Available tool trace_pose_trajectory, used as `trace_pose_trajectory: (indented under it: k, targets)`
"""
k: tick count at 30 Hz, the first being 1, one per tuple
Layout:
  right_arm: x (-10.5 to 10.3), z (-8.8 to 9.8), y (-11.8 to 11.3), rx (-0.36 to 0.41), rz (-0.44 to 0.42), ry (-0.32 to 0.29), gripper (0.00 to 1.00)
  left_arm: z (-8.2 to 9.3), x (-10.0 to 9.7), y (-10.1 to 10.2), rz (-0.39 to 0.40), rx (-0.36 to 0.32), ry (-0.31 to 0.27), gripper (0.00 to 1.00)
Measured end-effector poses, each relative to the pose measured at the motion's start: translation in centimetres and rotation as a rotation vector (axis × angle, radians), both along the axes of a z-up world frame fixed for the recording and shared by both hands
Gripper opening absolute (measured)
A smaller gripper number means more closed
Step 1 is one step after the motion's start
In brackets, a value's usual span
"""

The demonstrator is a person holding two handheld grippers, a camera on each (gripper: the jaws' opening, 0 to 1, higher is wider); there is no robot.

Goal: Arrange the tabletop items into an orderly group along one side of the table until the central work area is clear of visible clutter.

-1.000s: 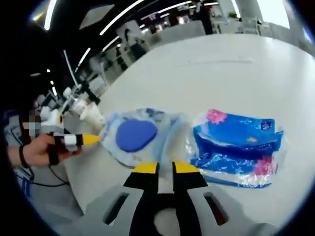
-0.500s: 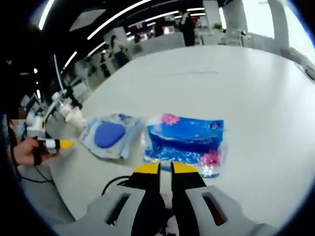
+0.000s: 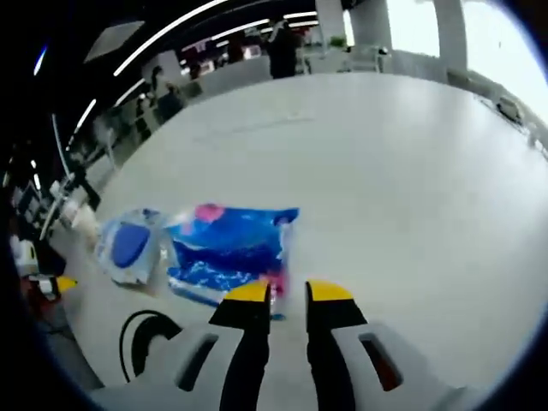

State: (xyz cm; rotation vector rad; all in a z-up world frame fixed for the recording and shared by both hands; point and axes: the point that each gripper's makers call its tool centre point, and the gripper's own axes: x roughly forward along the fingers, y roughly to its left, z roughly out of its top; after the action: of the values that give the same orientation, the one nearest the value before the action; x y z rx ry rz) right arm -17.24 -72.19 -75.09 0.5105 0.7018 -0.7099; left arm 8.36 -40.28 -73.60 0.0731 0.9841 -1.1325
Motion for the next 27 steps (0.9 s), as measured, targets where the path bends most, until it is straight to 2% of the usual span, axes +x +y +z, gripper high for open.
trace_pose_trajectory:
  k: [2, 5, 9, 14, 21, 27]
  targets:
    - [0.4, -0.2, -0.2, 0.004, 0.010, 0.001, 0.12, 0.0, 0.0, 0.4, 0.002, 0.003, 0.001, 0.06]
    - [0.7, -0.5, -0.4, -0.016, 0.057, 0.023, 0.05, 0.0, 0.0, 1.3, 0.010, 0.013, -0.001, 0.05]
    - [1.0, -0.4, -0.2, -0.032, 0.109, 0.029, 0.03, 0.1, 0.6, 2.2, 0.057, 0.010, -0.001, 0.05]
    - [0.7, -0.5, -0.2, -0.025, 0.109, 0.013, 0.03, -0.1, 0.7, 2.9, 0.069, 0.013, 0.000, 0.05]
    - [0.1, -0.2, -0.6, -0.030, 0.129, 0.001, 0.02, 0.7, 1.6, 3.3, 0.082, 0.010, -0.017, 0.05]
    - [0.8, 0.1, -0.3, -0.036, 0.191, 0.005, 0.02, 1.1, 2.0, 3.8, 0.079, 0.008, -0.031, 0.05]
